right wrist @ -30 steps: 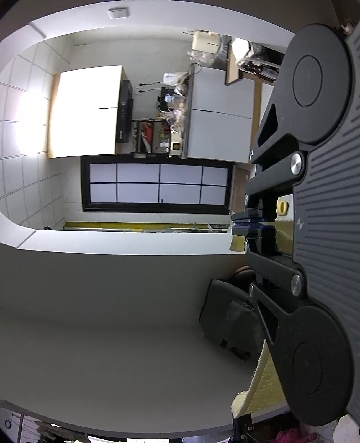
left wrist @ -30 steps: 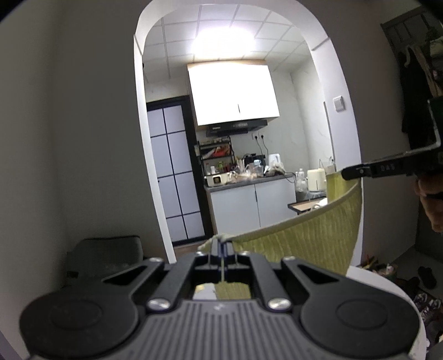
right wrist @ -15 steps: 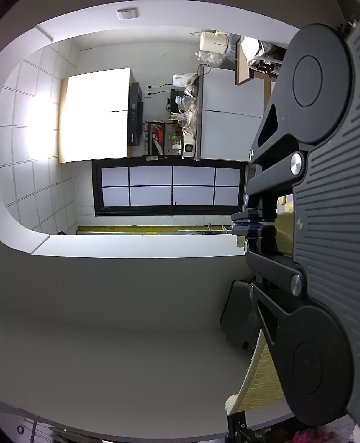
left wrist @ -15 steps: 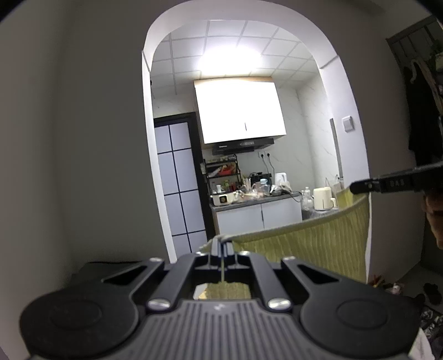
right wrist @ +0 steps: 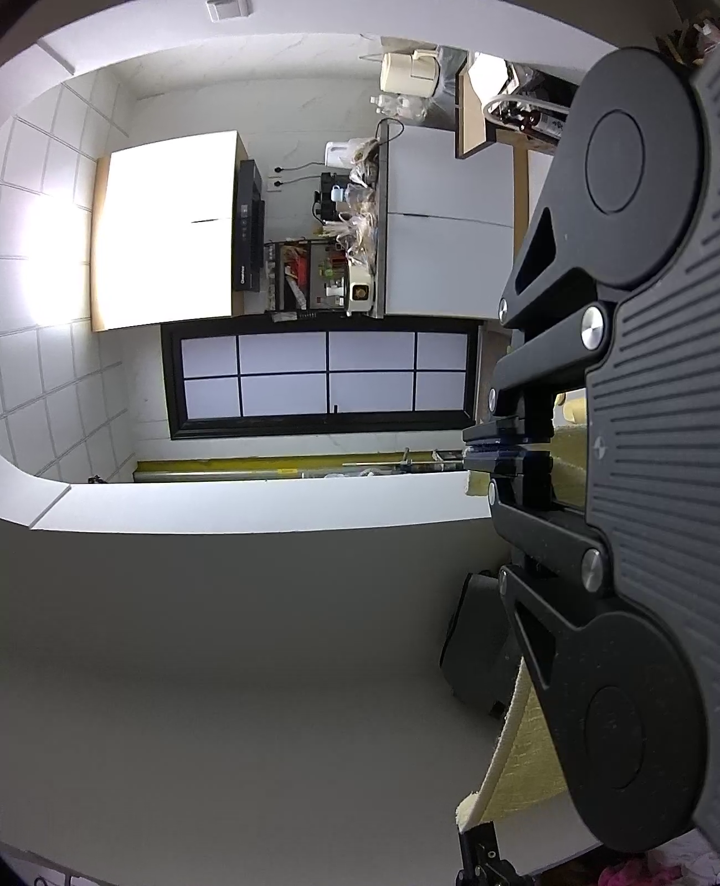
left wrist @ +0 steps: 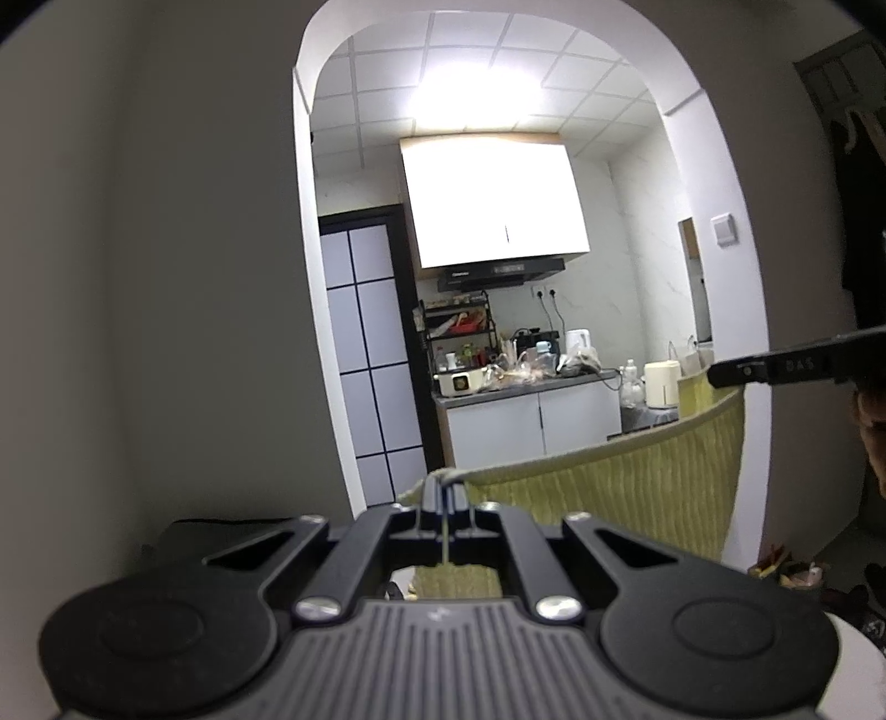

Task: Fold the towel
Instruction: 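Raise the towel high with both grippers to let it hang open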

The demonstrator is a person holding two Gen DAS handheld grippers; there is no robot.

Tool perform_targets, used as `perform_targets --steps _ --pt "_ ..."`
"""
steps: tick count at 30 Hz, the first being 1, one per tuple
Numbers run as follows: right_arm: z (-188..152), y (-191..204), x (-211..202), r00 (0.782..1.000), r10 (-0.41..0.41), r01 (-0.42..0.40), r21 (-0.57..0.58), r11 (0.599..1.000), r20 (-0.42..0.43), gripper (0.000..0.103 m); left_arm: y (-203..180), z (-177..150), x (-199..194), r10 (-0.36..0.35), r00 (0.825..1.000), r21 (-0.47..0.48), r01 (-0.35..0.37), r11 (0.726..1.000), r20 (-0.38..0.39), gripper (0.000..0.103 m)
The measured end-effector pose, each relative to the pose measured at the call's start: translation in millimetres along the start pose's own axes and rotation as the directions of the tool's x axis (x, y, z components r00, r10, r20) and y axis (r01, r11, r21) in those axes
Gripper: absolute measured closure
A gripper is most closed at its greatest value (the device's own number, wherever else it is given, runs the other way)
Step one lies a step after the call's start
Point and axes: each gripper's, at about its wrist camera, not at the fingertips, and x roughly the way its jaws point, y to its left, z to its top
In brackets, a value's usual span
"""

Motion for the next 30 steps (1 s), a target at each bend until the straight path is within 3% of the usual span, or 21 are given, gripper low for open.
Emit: perform_targets --steps 12,30 --pt "11 -8 10 1.000 -0.008 0.008 -0.009 1.000 0.004 0.100 3 16 14 -0.005 1.000 0.013 0.005 1.000 0.023 0.101" --pt "-85 -6 -45 0.990 -0.045 0.052 0.048 0.997 -0.133 0.100 -17 -58 -38 -0.057 0.992 -0.008 0.057 0.998 -0.111 0.101"
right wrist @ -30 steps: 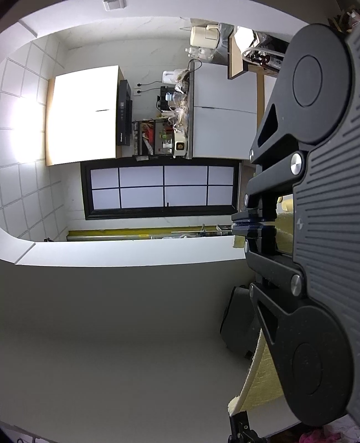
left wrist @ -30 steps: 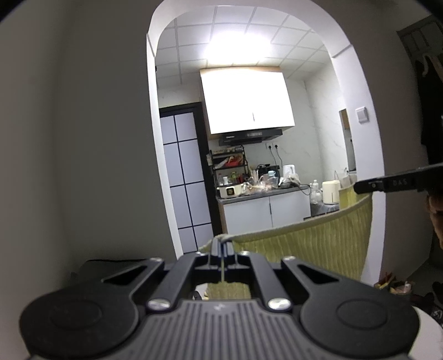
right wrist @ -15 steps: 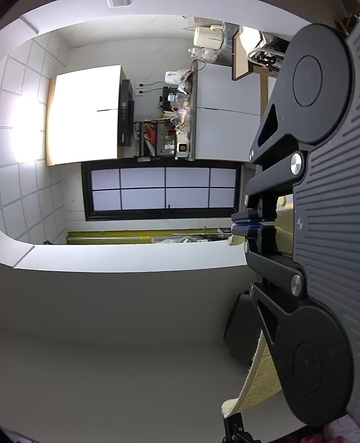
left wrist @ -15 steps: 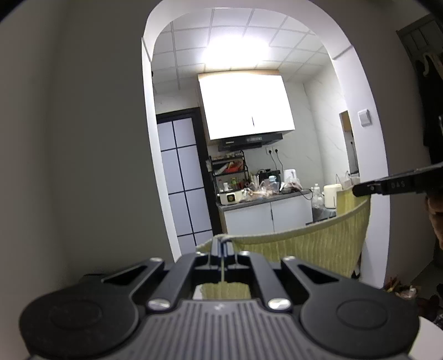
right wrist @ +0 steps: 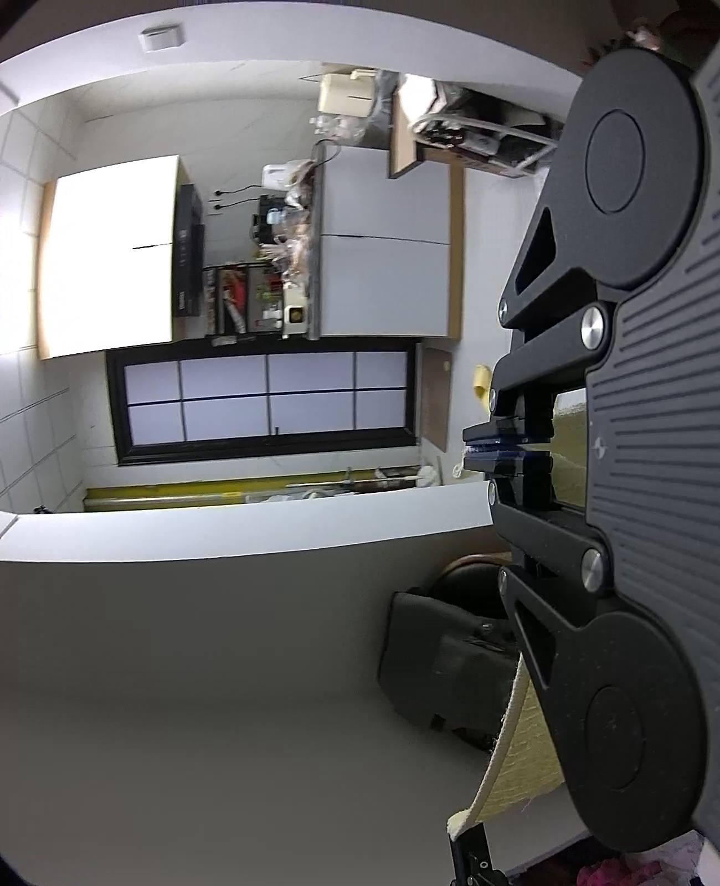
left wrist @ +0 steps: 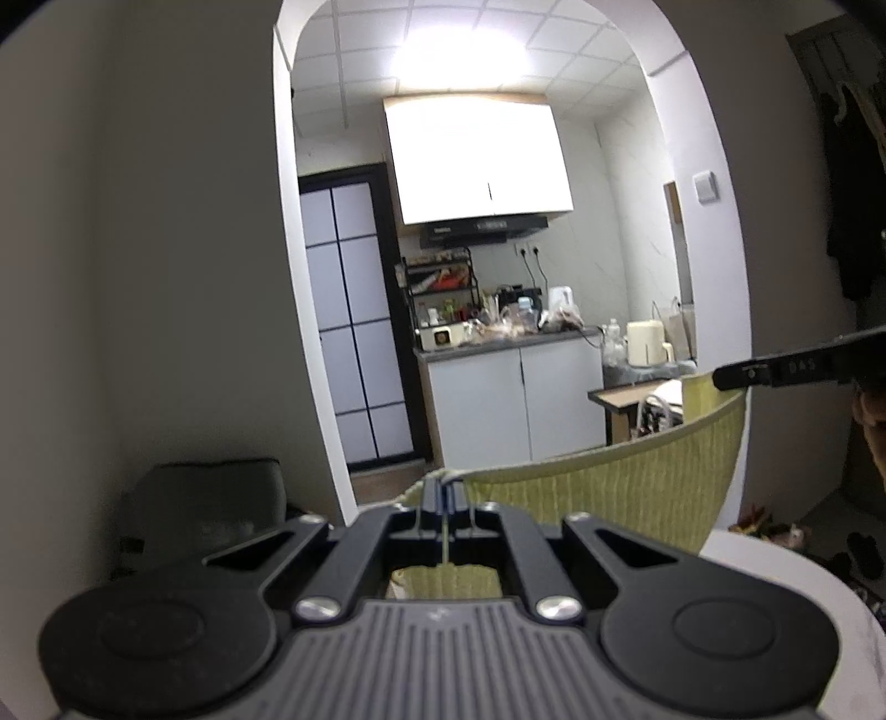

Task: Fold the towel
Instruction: 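Raise the towel high with both grippers to let it hang open, then lower the hanging towel flat onto the table with both grippers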

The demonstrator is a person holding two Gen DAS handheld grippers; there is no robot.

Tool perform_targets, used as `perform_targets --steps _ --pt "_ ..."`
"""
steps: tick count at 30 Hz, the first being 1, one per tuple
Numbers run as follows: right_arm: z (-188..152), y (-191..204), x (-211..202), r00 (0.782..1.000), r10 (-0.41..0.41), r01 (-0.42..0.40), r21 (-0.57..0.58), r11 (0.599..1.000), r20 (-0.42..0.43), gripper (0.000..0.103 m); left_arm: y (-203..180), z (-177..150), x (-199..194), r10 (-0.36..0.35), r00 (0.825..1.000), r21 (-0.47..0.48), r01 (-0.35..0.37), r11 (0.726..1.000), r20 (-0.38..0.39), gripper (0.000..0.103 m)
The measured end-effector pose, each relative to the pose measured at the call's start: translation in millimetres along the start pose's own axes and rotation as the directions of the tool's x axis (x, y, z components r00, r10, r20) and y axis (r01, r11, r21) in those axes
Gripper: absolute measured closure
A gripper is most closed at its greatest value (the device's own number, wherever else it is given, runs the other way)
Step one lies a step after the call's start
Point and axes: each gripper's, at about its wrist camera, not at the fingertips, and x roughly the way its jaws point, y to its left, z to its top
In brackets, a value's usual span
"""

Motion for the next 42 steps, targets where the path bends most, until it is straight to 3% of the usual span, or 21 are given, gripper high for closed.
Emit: perform_targets --steps 30,42 --pt "-153 -36 -76 0.988 -0.016 0.038 0.141 0.989 -0.153 0.100 -66 -107 -54 -0.062 0.977 0.003 0.064 0.998 -0.203 0.101" --pt "-183 -51 -91 0.975 -0.021 0.057 0.159 0.986 -0.223 0.100 -86 -151 -65 -0.074 0.957 0.000 0.077 0.997 -0.280 0.101"
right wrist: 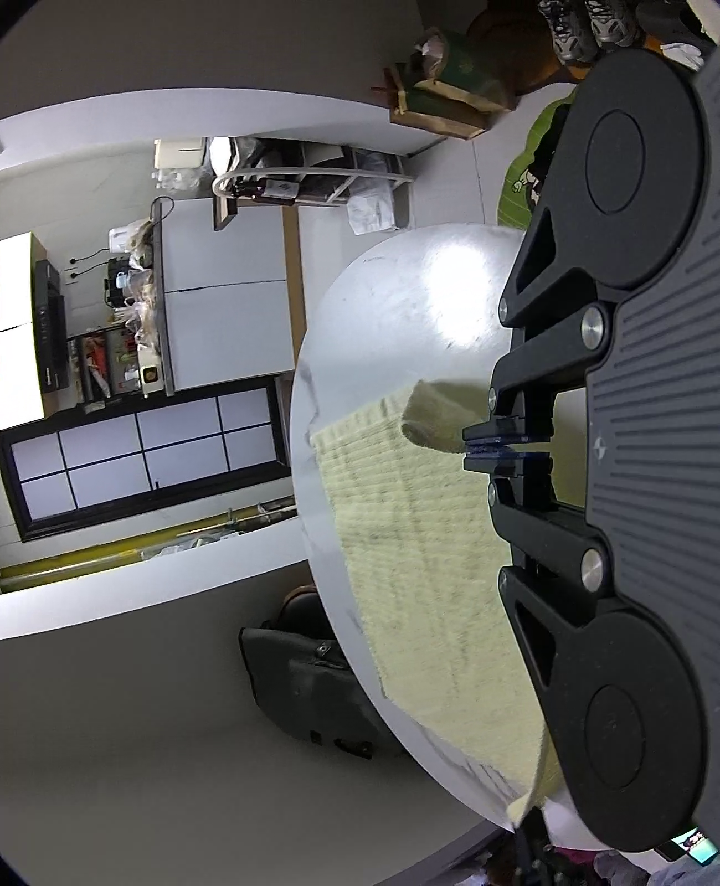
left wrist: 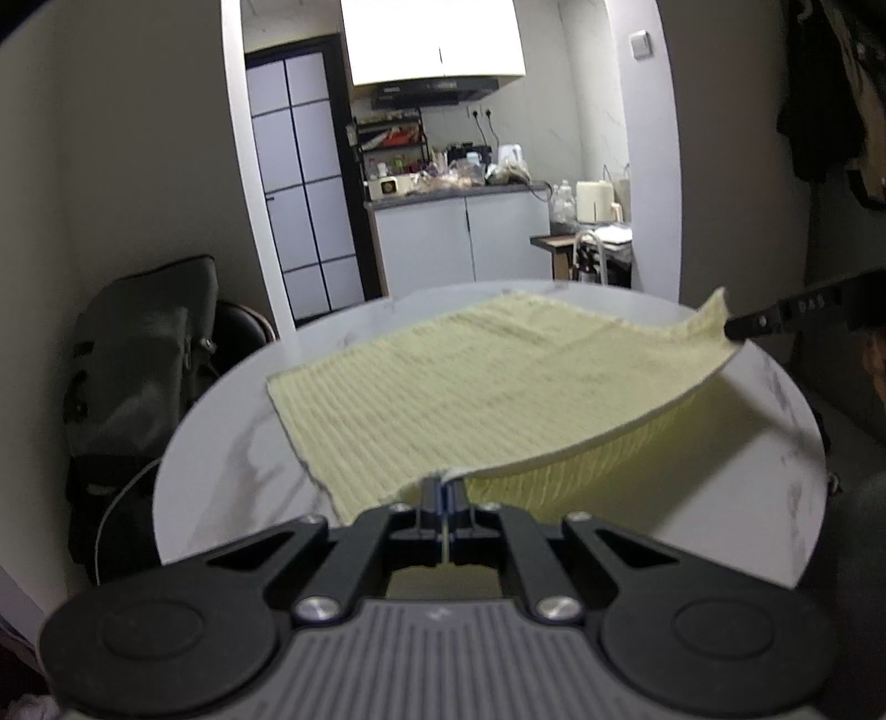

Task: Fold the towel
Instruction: 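Lower the hanging towel flat onto the table with both grippers, then open both grippers to release the towel edge on the table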

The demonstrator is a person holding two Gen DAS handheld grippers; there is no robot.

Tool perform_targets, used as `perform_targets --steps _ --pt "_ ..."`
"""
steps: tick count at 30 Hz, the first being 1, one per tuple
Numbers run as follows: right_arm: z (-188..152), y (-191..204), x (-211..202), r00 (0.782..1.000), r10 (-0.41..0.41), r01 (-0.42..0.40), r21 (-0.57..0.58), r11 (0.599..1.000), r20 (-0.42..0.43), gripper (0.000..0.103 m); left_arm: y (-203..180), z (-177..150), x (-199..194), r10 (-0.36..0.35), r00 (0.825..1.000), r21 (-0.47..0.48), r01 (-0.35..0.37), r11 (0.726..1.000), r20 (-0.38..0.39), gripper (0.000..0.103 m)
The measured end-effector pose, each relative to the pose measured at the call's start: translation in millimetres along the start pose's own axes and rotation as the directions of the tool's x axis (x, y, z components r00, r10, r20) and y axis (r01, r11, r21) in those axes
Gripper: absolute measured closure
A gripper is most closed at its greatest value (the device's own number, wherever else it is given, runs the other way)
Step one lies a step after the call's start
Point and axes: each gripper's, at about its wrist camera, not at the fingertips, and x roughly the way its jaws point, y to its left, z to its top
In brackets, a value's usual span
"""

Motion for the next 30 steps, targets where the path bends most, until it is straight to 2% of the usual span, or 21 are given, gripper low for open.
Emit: perform_targets --steps 5,10,22,25,28,30 --pt "-15 -8 2 0.999 -0.012 0.012 0.012 1.000 -0.032 0.099 -8 -11 0 -0.022 0.999 0.011 0.022 1.000 -0.025 0.101" --pt "-25 -11 3 0.998 -0.030 0.031 0.022 0.999 -0.052 0.098 -5 -21 -1 -0.064 0.997 -0.035 0.062 0.997 -0.043 0.097" --pt "-37 -12 -6 0.996 -0.071 0.073 0.039 0.997 -0.054 0.098 -6 -32 -15 -0.081 0.995 -0.021 0.080 0.997 -0.058 0.095" --pt "-39 -8 -8 0.996 -0.075 0.076 0.015 0.997 -0.056 0.097 -3 -34 -20 -0.106 0.993 -0.041 0.104 0.994 -0.060 0.088" --pt "-41 -7 -9 0.996 -0.073 0.074 0.003 0.997 -0.058 0.097 2 -34 -25 -0.097 0.994 -0.054 0.094 0.994 -0.057 0.078" --pt "-41 -7 -10 0.996 -0.072 0.073 0.002 0.997 -0.059 0.097 6 -33 -30 -0.087 0.995 -0.073 0.084 0.994 -0.046 0.061"
